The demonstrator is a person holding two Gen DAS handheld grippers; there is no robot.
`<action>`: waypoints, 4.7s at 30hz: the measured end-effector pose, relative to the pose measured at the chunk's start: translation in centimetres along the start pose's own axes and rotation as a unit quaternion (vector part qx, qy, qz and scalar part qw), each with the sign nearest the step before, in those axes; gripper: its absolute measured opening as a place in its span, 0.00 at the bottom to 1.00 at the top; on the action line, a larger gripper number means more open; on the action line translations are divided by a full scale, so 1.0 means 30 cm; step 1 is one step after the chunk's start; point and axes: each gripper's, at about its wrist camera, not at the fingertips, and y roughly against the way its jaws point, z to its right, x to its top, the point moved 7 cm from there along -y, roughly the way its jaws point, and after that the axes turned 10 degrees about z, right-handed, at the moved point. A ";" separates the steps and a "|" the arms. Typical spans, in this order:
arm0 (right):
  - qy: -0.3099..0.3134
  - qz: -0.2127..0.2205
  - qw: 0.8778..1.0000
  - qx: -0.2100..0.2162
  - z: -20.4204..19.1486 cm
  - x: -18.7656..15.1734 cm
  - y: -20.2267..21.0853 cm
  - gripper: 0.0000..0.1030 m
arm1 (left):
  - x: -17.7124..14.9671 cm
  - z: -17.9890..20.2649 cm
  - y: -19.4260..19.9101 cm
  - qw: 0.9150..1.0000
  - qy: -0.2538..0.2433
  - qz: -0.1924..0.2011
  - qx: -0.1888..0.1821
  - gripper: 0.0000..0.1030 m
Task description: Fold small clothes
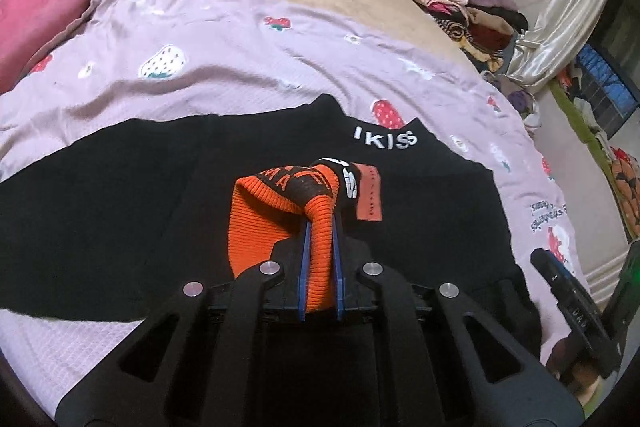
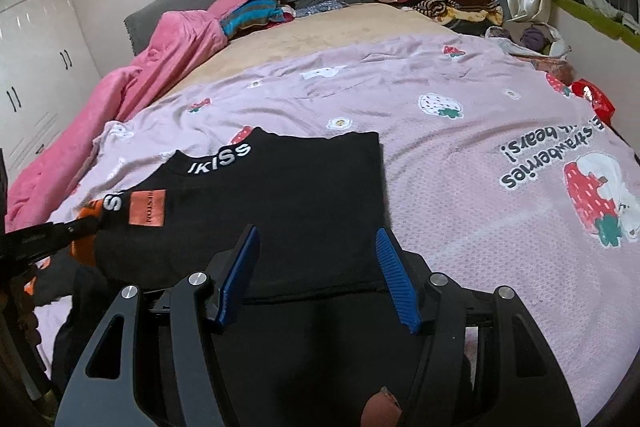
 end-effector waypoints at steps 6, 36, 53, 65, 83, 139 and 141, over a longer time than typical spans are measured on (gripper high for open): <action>0.012 -0.006 1.000 -0.008 -0.003 -0.003 -0.027 0.58 | 0.021 -0.024 0.043 0.999 -0.017 0.030 0.041 0.08; 0.057 -0.064 0.996 0.027 -0.131 -0.104 -0.072 0.76 | -0.106 -0.045 0.019 0.999 -0.021 -0.018 0.033 0.71; 0.084 -0.015 0.994 0.069 -0.330 -0.038 0.054 0.94 | -0.081 -0.174 0.149 0.996 -0.008 0.013 0.087 0.91; 0.114 -0.007 0.988 0.104 -0.501 -0.047 0.090 0.94 | -0.075 -0.288 0.249 0.992 0.006 0.040 0.123 0.91; 0.164 -0.004 0.975 0.148 -0.756 -0.084 0.120 0.94 | -0.072 -0.495 0.378 0.983 0.048 0.070 0.165 0.91; 0.208 -0.024 0.956 0.205 -1.007 -0.194 0.119 0.94 | -0.058 -1.038 0.611 0.940 0.181 0.160 0.241 0.09; 0.199 -0.019 0.959 0.199 -0.972 -0.175 0.125 0.94 | -0.029 -1.001 0.632 0.941 0.171 0.171 0.235 0.09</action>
